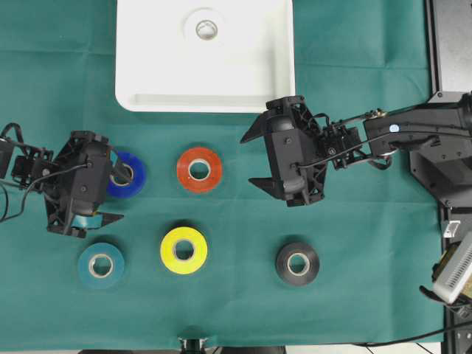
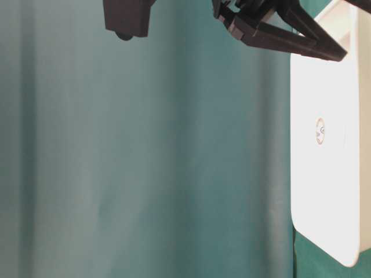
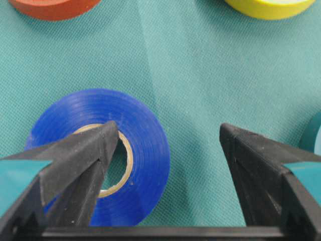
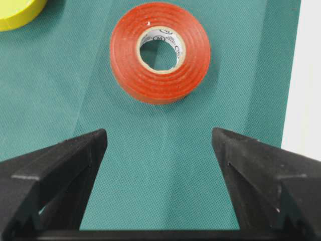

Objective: Put the tape alternately from left to right into the white case.
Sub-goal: 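Lower the left gripper and grip the blue roll's inner rim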

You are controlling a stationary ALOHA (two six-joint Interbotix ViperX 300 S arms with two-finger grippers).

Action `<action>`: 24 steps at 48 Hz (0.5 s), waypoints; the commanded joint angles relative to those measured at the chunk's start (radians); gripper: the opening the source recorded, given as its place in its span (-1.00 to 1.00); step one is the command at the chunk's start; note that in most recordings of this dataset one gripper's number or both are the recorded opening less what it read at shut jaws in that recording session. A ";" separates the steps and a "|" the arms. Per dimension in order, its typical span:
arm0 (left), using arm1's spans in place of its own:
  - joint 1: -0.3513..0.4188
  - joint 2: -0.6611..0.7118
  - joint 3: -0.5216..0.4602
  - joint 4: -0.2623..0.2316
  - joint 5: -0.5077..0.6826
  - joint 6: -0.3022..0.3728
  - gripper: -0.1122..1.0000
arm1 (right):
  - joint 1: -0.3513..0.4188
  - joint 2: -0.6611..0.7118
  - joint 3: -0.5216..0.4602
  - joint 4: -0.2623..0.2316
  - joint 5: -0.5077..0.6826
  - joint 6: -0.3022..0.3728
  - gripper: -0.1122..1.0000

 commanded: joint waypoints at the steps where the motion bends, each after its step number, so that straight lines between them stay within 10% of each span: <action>1: 0.003 0.000 -0.009 -0.002 0.002 -0.003 0.83 | 0.003 -0.021 -0.017 0.003 -0.008 0.002 0.69; 24: 0.032 -0.008 -0.008 -0.003 0.130 -0.003 0.83 | 0.003 -0.012 -0.020 0.002 -0.025 0.002 0.69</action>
